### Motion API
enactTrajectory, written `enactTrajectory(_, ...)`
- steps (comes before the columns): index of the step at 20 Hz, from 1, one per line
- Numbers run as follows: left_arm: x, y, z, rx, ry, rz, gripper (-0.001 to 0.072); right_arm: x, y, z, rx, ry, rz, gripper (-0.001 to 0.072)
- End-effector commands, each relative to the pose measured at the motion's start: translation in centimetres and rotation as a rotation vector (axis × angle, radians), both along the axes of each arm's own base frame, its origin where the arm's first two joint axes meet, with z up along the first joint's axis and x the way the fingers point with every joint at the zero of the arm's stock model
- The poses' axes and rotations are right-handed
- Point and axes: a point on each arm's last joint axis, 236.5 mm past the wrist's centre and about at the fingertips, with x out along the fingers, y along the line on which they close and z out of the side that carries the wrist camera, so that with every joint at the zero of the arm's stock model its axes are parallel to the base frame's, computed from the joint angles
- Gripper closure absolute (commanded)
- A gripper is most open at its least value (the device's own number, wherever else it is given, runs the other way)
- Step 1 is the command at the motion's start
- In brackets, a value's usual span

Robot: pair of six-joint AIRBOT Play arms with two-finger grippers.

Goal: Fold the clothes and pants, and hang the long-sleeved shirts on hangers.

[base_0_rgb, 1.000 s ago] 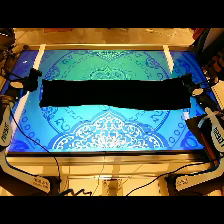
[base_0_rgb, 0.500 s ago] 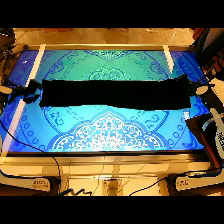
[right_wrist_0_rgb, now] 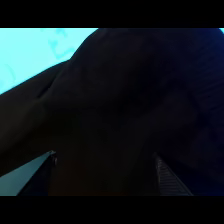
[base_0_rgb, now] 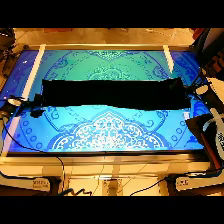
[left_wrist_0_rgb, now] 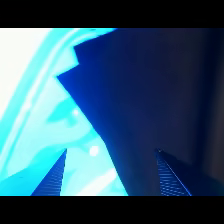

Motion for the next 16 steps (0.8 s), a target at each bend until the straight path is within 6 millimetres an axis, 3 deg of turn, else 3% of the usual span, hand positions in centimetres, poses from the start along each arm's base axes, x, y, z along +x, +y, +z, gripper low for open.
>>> enactTrajectory(1, 1.3, 0.8, -2.0, 0.019, -0.027, 0.080, 0.0123, 0.0, 2.2, -0.2, -0.023, 0.012, 0.079, 0.0013)
enactTrajectory(3, 2.8, 1.2, -2.3, 0.065, -0.067, 0.093, 0.0124, 0.5, 4.3, 0.4, -0.028, -0.005, 0.119, 0.0015)
enactTrajectory(6, 5.8, 2.4, -0.8, 0.174, -0.181, 0.118, 0.0137, 2.1, 7.9, 2.7, -0.043, -0.065, 0.185, 0.0022)
enactTrajectory(7, 6.7, 2.8, -0.1, 0.203, -0.220, 0.133, 0.0210, 2.7, 9.1, 3.6, -0.051, -0.093, 0.202, 0.0023)
enactTrajectory(8, 7.4, 3.2, 0.7, 0.231, -0.256, 0.146, 0.0327, 3.3, 10.2, 4.5, -0.059, -0.127, 0.215, 0.0023)
enactTrajectory(9, 8.1, 3.8, 1.7, 0.260, -0.297, 0.166, 0.0473, 3.8, 11.2, 5.2, -0.069, -0.161, 0.221, 0.0025)
enactTrajectory(10, 8.5, 4.0, 2.5, 0.277, -0.320, 0.167, 0.0692, 4.3, 12.2, 5.9, -0.078, -0.198, 0.226, 0.0053)
enactTrajectory(11, 9.0, 4.0, 3.2, 0.300, -0.328, 0.137, 0.0701, 4.6, 13.3, 6.4, -0.084, -0.225, 0.235, 0.0168)
enactTrajectory(13, 10.0, 3.0, 4.5, 0.344, -0.310, 0.017, 0.0702, 5.0, 15.7, 7.2, -0.091, -0.272, 0.259, 0.0591)
enactTrajectory(14, 10.2, 2.4, 5.0, 0.380, -0.276, -0.075, 0.0702, 5.2, 17.0, 7.8, -0.095, -0.303, 0.270, 0.0685)
enactTrajectory(16, 10.0, 0.7, 6.8, 0.469, -0.198, -0.299, 0.0701, 5.3, 19.9, 8.9, -0.097, -0.356, 0.299, 0.0686)
